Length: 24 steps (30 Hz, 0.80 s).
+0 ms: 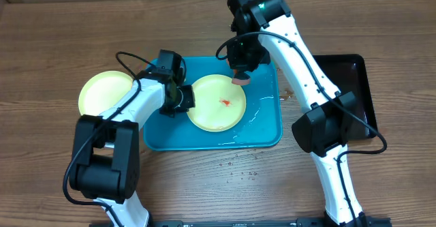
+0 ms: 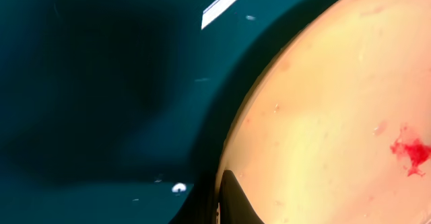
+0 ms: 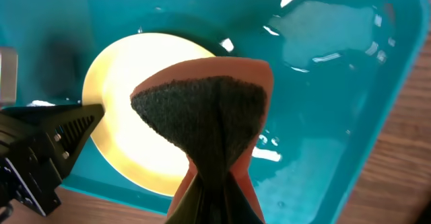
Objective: Clean dirty plates on tray and stack at the side
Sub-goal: 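Lower the sponge onto the yellow plate and scrub it with the right gripper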
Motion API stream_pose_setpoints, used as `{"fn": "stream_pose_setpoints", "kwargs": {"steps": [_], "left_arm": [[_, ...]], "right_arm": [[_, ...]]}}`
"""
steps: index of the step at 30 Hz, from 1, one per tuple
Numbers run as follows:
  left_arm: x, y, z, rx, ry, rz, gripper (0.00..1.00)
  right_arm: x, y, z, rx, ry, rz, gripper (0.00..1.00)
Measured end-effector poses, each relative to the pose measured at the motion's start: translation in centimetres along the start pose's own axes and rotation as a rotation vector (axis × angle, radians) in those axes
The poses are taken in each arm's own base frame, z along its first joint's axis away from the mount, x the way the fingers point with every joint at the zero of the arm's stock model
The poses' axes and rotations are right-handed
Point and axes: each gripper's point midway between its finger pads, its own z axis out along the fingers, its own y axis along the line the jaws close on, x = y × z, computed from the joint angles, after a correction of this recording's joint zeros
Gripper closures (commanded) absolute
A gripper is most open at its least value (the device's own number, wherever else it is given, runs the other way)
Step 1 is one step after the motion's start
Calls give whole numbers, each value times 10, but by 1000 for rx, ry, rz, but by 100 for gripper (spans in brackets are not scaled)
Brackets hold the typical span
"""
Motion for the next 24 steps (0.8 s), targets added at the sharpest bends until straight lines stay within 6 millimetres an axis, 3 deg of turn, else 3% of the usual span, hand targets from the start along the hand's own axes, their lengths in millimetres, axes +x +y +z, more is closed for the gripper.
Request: {"fn": "stream_pose_setpoints", "kwargs": {"steps": [11,19,24], "left_arm": [[2,11,-3,-15,22,-25,96],[4,12,-3,-20,30,-27,96],[4,11,-3,-17,31,-27,96]], "right_arm": [[24,27,68,16,83,-101,96],[33,21,111,26,110,-117,96],[33,20,126,10,99,-127,96]]}}
